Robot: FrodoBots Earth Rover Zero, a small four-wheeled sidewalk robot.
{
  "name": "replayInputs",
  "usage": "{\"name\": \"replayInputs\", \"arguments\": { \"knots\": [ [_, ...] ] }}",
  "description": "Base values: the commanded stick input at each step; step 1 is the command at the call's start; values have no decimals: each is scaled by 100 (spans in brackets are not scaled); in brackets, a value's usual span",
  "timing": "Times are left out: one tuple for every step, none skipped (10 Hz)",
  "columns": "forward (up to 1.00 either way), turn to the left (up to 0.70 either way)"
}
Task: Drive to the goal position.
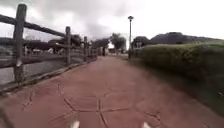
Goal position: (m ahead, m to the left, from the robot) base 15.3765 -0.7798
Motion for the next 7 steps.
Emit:
{"name": "replayInputs", "arguments": {
  "knots": [
    [70, 0],
    [70, 0],
    [70, 0],
    [70, 0],
    [70, 0],
    [70, 0],
    [70, 0]
  ]
}}
